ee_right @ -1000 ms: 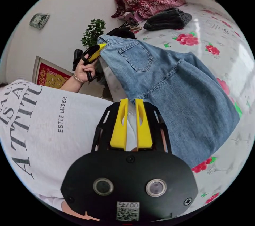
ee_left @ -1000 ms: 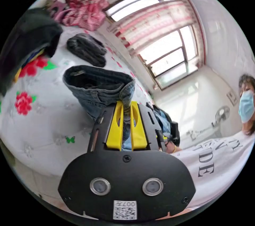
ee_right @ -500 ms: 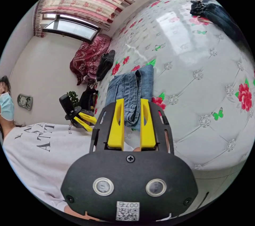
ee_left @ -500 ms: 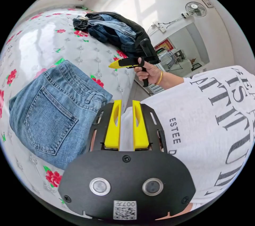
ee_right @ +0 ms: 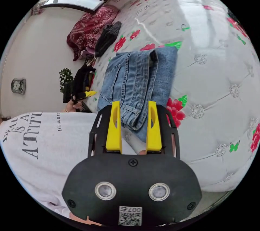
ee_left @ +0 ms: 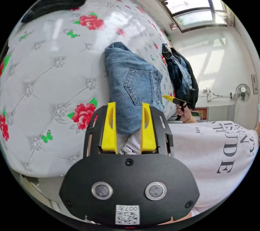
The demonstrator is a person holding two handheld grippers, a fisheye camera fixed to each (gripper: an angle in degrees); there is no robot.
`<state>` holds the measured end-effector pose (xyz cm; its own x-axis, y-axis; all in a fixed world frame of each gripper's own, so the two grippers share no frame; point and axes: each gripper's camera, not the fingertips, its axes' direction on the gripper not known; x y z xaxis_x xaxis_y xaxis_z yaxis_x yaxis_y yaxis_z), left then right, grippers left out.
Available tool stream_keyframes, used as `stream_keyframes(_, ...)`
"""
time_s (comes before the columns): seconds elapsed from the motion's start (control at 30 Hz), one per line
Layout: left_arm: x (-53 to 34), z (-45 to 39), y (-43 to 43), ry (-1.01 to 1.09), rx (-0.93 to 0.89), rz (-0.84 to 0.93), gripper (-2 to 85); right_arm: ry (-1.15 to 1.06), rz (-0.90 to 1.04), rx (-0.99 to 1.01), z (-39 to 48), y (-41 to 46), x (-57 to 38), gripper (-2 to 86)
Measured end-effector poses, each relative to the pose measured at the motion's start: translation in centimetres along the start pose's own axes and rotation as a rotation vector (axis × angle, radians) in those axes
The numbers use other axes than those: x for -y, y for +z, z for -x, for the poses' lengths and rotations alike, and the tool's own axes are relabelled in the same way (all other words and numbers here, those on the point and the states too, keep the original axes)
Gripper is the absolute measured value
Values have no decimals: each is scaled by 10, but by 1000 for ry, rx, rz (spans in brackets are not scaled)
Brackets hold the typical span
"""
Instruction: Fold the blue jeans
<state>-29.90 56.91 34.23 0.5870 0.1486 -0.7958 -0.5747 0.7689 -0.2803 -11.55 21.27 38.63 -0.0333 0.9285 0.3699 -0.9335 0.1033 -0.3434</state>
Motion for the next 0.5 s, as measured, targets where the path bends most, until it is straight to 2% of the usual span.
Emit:
stream_keyframes(0.07,7,40,15,-56,-61,14,155,91,-116,-31,-36,-37,-4,117)
stream_keyframes(0.2,35,101,66,-95,-160,85,182,237,-65,-11,-96,-44,-2,106)
stream_keyframes(0.27,49,116,84,-87,-199,111,179,267,-118,0,-109,-47,-3,94)
stream_keyframes(0.3,57,123,93,-76,-210,120,173,263,-111,44,-112,-45,-1,91)
stream_keyframes(0.37,68,133,107,-63,-230,147,153,300,-11,274,-123,-20,12,77)
stream_keyframes(0.5,84,145,119,-1,-150,219,66,309,14,124,-110,-15,23,37)
